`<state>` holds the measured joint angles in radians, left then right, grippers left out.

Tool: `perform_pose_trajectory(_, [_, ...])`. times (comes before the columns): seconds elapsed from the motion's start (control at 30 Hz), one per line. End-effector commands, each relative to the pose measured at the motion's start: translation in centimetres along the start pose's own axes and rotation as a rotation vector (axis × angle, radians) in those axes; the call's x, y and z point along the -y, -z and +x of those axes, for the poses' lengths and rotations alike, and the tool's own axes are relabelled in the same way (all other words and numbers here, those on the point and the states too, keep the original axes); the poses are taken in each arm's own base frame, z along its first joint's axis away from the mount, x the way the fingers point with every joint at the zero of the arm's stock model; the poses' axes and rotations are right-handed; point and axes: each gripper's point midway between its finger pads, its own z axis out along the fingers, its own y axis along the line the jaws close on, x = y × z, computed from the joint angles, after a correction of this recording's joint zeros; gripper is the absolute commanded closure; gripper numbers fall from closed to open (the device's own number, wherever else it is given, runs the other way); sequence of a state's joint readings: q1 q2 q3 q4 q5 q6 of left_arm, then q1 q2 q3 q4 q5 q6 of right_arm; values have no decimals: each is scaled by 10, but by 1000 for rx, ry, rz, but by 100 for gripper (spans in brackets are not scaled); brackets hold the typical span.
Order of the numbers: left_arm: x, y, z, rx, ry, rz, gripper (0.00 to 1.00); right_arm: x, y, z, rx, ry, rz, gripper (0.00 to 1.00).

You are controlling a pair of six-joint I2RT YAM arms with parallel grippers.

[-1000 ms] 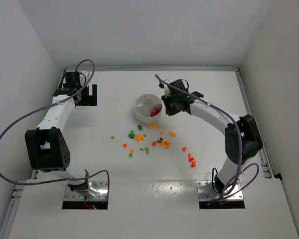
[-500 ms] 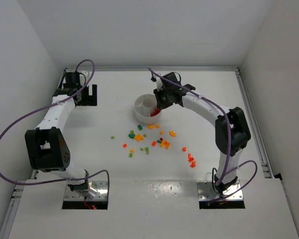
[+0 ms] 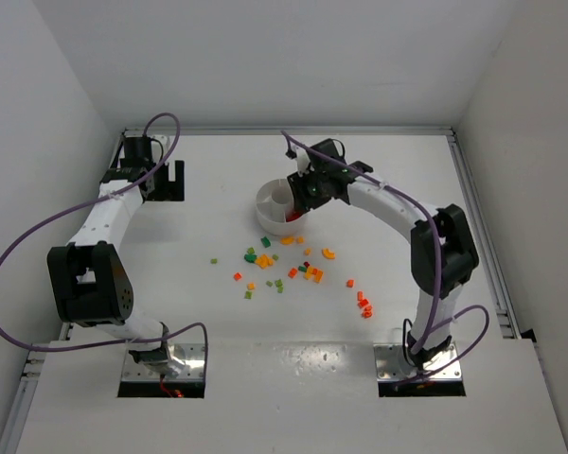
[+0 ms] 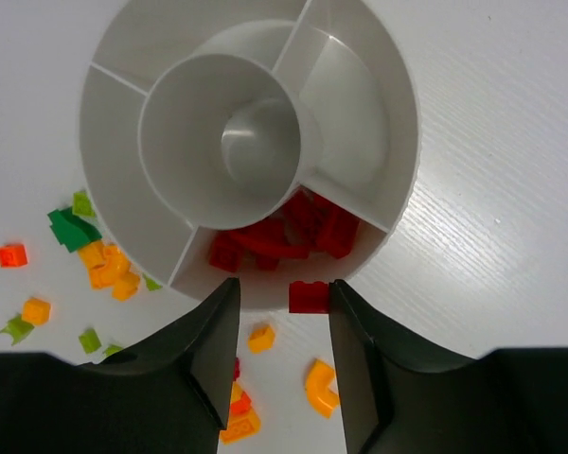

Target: Sort the legos into containers by color

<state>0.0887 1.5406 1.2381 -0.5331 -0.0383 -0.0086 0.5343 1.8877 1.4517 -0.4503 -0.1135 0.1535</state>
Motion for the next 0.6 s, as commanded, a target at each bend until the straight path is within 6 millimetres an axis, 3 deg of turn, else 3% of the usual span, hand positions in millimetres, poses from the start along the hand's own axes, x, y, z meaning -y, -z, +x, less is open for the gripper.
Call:
perform_pose_trajectory(0.0, [-5, 7, -17, 51, 22, -8, 0, -12, 30, -23, 99, 37, -35, 57])
perform_pose_trajectory(0.13, [-4, 8, -21, 61, 22, 1, 0, -23, 50, -23, 154, 62, -85, 57])
perform_pose_trajectory(0.27, [-4, 8, -21, 61, 32, 1, 0, -32, 52, -24, 168, 78, -136, 57])
perform_pose_trajectory(0.57, [-6, 14, -25, 79, 22, -10, 0, -31, 32, -36, 153, 42, -140, 57])
